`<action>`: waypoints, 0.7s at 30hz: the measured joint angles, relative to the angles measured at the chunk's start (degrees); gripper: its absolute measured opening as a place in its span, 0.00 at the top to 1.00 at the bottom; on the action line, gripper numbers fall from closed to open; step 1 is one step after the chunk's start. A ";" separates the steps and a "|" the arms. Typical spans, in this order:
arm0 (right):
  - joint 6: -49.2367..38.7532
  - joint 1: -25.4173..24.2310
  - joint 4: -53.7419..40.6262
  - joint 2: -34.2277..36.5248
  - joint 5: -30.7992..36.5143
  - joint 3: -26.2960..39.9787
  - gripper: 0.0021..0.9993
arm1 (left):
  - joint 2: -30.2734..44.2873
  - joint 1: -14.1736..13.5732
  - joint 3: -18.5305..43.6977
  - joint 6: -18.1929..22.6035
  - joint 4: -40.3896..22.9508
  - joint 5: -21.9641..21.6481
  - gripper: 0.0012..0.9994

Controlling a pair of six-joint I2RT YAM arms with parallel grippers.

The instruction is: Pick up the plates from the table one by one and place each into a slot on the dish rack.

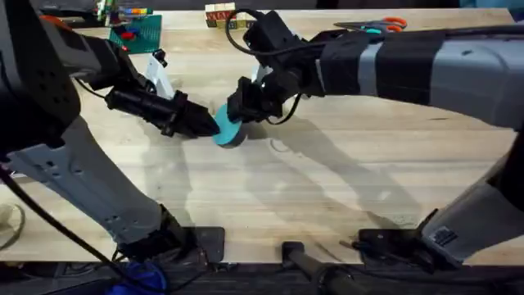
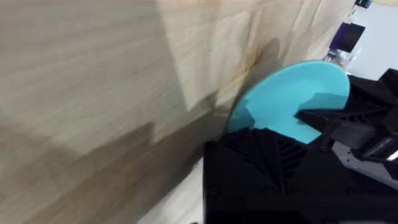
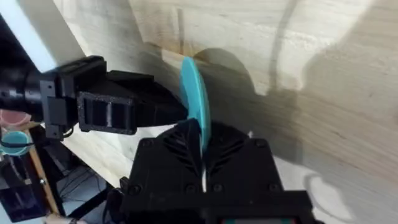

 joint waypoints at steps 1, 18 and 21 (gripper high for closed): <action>-0.21 0.00 0.18 0.00 0.02 0.00 0.97 | -0.35 0.00 0.00 -0.49 0.01 -0.11 0.96; -10.26 0.37 0.57 -1.81 3.60 0.00 0.97 | -24.00 0.02 -0.02 -15.99 1.79 -11.75 0.96; -13.80 0.33 0.18 -2.68 4.89 0.00 0.97 | -28.10 0.02 0.06 -19.12 1.47 -15.78 0.96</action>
